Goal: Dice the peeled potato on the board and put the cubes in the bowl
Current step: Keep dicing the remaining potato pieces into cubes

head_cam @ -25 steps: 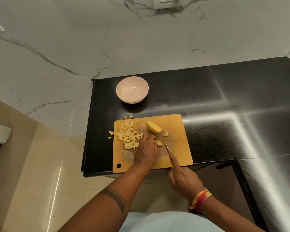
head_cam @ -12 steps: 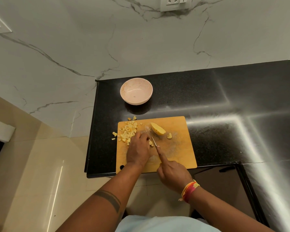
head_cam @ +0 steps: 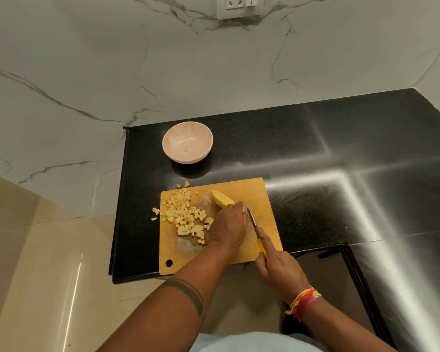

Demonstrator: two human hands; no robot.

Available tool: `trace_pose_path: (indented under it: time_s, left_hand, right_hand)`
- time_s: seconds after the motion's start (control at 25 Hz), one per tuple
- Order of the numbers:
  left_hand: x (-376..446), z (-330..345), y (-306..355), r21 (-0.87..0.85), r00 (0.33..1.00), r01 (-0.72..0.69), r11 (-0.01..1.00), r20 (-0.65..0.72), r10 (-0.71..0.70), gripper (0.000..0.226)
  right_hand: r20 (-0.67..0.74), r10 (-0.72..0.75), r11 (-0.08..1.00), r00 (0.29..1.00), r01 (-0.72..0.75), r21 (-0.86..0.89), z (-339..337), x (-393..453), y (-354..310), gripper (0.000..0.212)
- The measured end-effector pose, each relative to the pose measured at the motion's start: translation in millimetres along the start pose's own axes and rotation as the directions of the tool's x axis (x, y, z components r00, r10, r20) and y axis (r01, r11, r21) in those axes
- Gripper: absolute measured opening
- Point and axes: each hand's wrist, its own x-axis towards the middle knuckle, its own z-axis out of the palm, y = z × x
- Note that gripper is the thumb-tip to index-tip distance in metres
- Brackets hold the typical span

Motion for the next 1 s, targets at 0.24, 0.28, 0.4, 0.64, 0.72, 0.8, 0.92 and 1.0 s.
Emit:
trace_pose_path:
  time_s: [0.24,0.28,0.4,0.64,0.72,0.8,0.92,1.0]
  left_hand:
    - [8.1,4.6,10.0,0.166,0.998,-0.036,0.986,0.058,0.026,0.024]
    - [6.2,5.0,8.2,0.17,0.998,-0.031,0.985,0.054,0.023,0.022]
    - [1.5,4.5,-1.1,0.151,0.999,0.007,0.988,0.044,-0.014,0.021]
    - [-17.4,5.1,-17.3,0.102,1.0,0.003,0.995,-0.017,-0.002,0.023]
    - [-22.5,3.2,-21.1,0.095,0.999,0.004,0.995,-0.039,0.0,0.025]
    - [-24.7,-1.8,-21.5,0.049,0.998,0.02,0.999,-0.066,-0.017,0.027]
    - [-19.9,-7.7,-15.3,0.037,0.999,0.029,0.999,-0.021,-0.028,0.033]
    - [-9.7,-9.0,-7.3,0.106,1.0,0.026,0.994,0.004,-0.027,0.029]
  right_hand:
    - [0.0,0.033,0.999,0.999,-0.033,0.011,1.8,5.6,2.4,0.076]
    - [-0.001,0.034,0.999,0.999,-0.034,0.017,2.3,4.0,3.2,0.076]
    - [0.001,0.032,0.999,0.999,-0.032,0.023,3.8,0.9,3.9,0.076]
    - [0.012,0.022,0.999,1.0,-0.022,0.027,4.7,0.7,0.7,0.074]
    - [0.002,0.021,0.999,1.0,-0.021,0.033,5.2,0.6,-2.5,0.073]
    - [-0.001,0.022,0.999,1.0,-0.022,0.045,4.6,2.5,-5.4,0.073]
    - [0.001,0.033,0.998,0.999,-0.033,0.046,2.9,6.2,-10.0,0.073]
    - [0.014,0.044,0.998,0.999,-0.045,0.049,1.1,9.3,-10.8,0.073]
